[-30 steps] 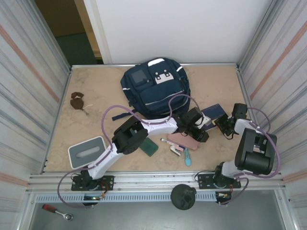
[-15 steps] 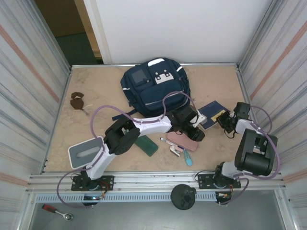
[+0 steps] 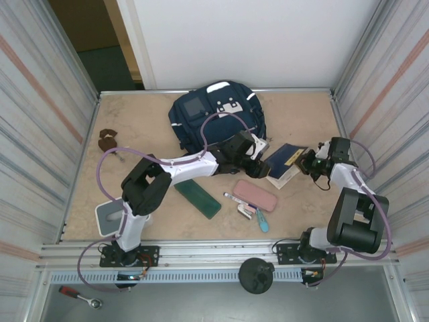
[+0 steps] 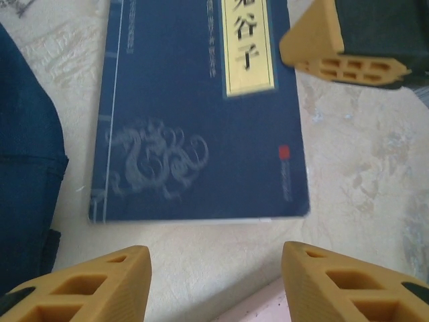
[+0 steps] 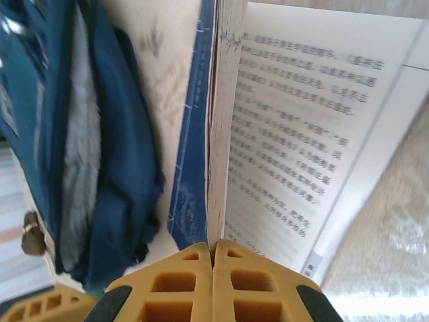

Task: Pack the student bag

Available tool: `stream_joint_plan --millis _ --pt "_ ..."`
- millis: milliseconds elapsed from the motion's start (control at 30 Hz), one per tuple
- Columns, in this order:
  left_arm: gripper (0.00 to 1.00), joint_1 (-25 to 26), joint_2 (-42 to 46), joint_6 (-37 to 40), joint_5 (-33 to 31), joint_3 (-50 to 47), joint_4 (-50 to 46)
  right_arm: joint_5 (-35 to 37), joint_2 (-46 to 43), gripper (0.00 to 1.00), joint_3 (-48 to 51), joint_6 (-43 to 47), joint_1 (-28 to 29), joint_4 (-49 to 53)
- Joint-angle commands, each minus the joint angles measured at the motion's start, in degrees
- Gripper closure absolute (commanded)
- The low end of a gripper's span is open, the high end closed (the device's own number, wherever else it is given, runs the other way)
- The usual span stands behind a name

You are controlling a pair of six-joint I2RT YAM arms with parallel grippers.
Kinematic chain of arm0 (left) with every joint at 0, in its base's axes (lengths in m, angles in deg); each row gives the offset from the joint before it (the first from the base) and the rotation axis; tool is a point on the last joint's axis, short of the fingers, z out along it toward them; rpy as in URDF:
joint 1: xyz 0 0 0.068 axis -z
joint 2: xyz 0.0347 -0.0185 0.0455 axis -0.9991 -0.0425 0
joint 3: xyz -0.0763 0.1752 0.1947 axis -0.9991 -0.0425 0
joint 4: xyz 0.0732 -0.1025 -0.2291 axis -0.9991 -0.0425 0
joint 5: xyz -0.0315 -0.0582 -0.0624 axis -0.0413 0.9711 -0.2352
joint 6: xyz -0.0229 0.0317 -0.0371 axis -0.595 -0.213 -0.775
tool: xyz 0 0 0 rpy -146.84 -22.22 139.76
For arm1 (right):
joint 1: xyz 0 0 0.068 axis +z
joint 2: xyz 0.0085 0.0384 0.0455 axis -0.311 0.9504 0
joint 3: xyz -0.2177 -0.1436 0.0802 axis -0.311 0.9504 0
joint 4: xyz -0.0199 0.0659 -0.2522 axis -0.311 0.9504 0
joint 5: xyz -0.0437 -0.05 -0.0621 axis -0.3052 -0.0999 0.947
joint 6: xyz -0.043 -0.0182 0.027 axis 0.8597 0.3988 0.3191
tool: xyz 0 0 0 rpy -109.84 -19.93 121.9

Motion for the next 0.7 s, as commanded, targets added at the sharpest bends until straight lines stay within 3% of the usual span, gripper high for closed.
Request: stream_joint_plan --millis 0,233,433,667 --pt "0.46 0.19 -0.28 1.2 -0.83 1.27 -1.16 0.04 1.62 1.0 -0.28 3.27 -0.34 4.66" --pt "0.46 0.43 -7.82 0.72 1.15 7.64 -3.77 0.4 7.28 0.87 -0.7 -0.15 -1.2 -1.71" --pt "0.47 0.78 -13.9 0.98 1.52 12.51 -5.29 2.82 9.1 0.63 2.26 -1.81 -0.26 -6.14" --pt "0.48 1.28 -16.56 0.62 3.14 13.85 -5.73 3.45 10.99 0.59 4.44 -3.27 2.25 -10.41"
